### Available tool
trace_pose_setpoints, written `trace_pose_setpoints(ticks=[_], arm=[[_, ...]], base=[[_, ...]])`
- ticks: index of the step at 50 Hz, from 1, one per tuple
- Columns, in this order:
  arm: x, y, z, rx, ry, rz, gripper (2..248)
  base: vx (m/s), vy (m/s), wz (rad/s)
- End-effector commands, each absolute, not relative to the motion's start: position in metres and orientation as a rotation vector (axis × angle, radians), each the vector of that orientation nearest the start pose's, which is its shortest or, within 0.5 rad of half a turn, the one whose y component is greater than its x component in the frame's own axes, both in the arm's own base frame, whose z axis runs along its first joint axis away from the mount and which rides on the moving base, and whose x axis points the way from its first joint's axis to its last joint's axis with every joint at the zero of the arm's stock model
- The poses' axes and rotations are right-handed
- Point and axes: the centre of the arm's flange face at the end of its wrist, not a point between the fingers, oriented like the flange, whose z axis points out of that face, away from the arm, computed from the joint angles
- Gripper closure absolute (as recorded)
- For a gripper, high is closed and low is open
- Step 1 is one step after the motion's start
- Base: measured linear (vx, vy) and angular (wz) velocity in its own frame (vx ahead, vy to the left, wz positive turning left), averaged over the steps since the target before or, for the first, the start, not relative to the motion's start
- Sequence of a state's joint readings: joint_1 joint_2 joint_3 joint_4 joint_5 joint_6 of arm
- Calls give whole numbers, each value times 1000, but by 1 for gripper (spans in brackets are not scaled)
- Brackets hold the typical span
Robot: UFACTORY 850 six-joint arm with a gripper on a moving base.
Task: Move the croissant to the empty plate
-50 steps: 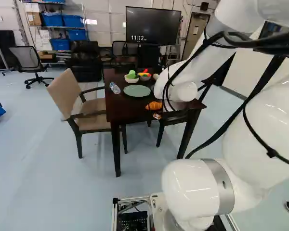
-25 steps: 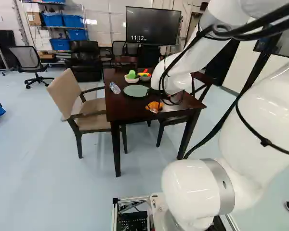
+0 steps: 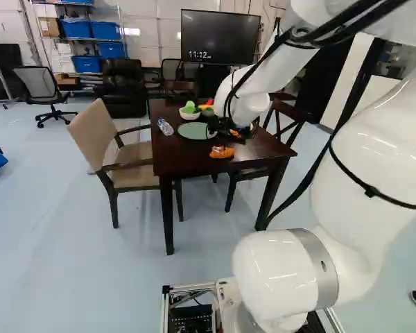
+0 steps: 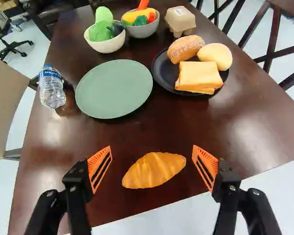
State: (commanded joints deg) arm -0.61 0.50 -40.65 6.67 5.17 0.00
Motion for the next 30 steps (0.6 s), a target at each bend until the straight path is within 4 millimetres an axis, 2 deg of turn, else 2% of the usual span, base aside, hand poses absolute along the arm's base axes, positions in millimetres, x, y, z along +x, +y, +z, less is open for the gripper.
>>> trace_pose_setpoints(ticks=[16, 30], arm=[[471, -3, 482, -2877, 211, -1110, 26], [476, -3, 493, -2894, 233, -1009, 26]], base=[[0, 0, 0], [0, 0, 0]])
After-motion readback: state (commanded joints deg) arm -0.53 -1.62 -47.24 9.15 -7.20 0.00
